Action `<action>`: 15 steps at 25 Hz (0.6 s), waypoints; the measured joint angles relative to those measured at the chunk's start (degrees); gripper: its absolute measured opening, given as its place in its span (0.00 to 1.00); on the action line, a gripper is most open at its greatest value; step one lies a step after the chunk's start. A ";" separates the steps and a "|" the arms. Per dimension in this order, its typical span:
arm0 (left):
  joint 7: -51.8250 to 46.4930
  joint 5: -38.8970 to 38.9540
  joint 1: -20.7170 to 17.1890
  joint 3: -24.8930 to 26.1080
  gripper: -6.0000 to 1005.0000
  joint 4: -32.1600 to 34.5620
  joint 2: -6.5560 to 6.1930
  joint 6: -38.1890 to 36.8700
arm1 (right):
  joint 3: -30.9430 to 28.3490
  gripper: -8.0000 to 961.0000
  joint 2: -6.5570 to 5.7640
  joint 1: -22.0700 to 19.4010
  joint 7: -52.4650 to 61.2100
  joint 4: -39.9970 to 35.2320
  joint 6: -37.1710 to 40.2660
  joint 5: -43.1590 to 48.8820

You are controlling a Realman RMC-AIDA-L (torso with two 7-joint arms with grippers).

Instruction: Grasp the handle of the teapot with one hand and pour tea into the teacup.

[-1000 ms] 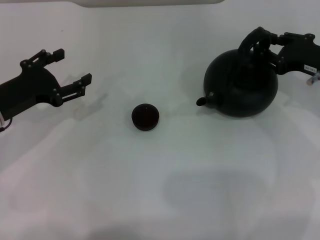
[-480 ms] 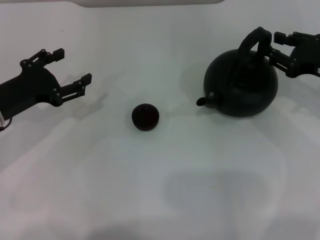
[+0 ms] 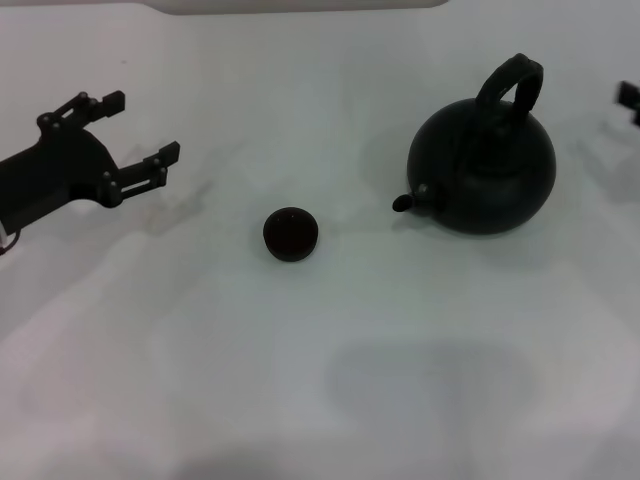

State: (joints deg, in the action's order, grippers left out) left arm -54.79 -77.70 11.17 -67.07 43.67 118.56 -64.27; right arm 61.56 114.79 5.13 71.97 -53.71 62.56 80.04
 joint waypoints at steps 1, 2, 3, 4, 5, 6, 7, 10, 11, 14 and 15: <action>0.50 0.01 0.00 0.18 0.87 -0.02 0.00 0.33 | -1.49 0.46 0.03 -0.21 -1.13 0.46 -0.01 0.01; 0.78 0.06 0.00 0.25 0.87 -0.03 0.00 0.72 | -5.71 0.46 0.16 -0.38 -3.44 1.86 0.28 -0.20; 1.01 0.20 0.00 0.33 0.87 -0.03 0.00 1.17 | -5.71 0.46 0.16 -0.38 -3.44 1.86 0.28 -0.20; 1.19 0.35 -0.07 0.60 0.87 0.06 0.01 1.59 | -7.91 0.46 0.23 -0.36 -4.43 2.73 0.75 -0.40; 1.31 0.42 -0.14 1.00 0.87 0.12 0.04 1.80 | -9.89 0.46 0.26 -0.28 -5.21 3.60 1.37 -0.58; 1.51 0.48 -0.16 1.63 0.87 0.12 0.06 1.92 | -12.15 0.46 0.29 -0.04 -5.94 4.79 2.02 -0.71; 1.90 0.55 -0.13 2.68 0.87 -0.16 0.12 2.06 | -14.24 0.47 0.29 0.30 -6.55 5.98 2.48 -0.76; 2.95 0.74 0.55 5.61 0.87 -1.71 0.25 2.20 | -19.53 0.47 0.17 1.62 -7.73 9.59 3.12 -0.78; 2.96 0.93 0.76 6.26 0.87 -2.00 0.28 2.19 | -20.75 0.47 0.13 1.92 -8.24 10.41 3.45 -0.79; 2.96 3.03 0.95 6.67 0.87 -2.24 0.28 2.11 | -22.86 0.47 0.18 2.23 -10.87 11.55 3.89 -0.96; 2.96 3.93 0.97 6.71 0.87 -2.38 0.24 2.14 | -23.43 0.47 0.30 2.29 -12.14 11.84 3.90 -1.21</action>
State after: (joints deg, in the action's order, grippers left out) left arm -51.83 -73.76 12.14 -60.36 41.29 118.80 -62.13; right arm 38.12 115.08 7.42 59.83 -41.87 66.46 78.83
